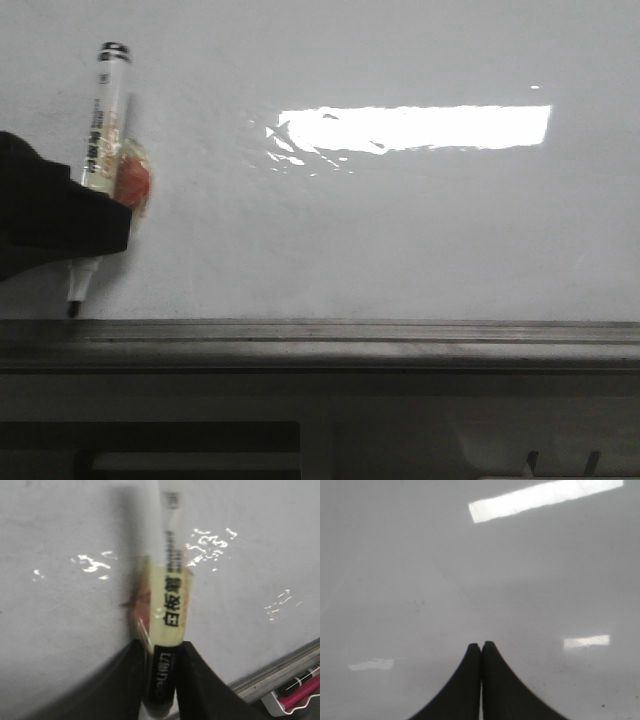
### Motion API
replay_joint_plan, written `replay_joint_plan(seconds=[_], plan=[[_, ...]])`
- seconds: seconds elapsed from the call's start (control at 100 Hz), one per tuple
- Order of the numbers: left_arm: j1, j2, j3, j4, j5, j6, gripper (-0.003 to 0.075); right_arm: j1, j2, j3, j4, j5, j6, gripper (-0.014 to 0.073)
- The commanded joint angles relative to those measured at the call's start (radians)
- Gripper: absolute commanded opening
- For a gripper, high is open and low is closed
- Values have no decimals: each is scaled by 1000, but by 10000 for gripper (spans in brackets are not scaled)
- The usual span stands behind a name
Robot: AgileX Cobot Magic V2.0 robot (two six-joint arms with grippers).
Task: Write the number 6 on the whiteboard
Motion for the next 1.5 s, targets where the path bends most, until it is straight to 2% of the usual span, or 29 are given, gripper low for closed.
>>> replay_joint_plan(seconds=[0.0, 0.17, 0.28, 0.35, 0.66, 0.81, 0.88, 1.01, 1.08, 1.25, 1.49], plan=[[11, 31, -2, -58, -43, -8, -24, -2, 20, -36, 8, -90, -1, -63], [11, 29, -3, -58, -35, -8, -21, -2, 22, -42, 19, -74, -1, -63], [11, 11, -7, -35, 6, -8, -21, -2, 42, -94, 19, 23, -1, -63], [11, -9, -17, 2, 46, -8, -21, 2, 63, -130, 19, 79, -45, -63], [11, -90, -156, 331, 242, -5, -21, 158, 143, -218, 31, 167, -196, -63], [11, -90, -207, 467, 282, -1, -21, 257, 193, -258, 33, 172, -203, -54], [11, -90, -211, 531, 282, -1, -21, 305, 224, -284, 39, 181, -225, 13], [9, -90, -211, 622, 291, -1, -21, 400, 302, -337, 75, 185, -237, 295], [-9, -90, -211, 682, 282, 2, -21, 457, 354, -370, 93, 188, -237, 388], [-104, -82, -211, 821, 238, 2, -21, 612, 485, -440, 95, 165, -280, 398], [-149, -38, -211, 826, 177, 2, -21, 817, 644, -509, 93, 50, -318, 398]])
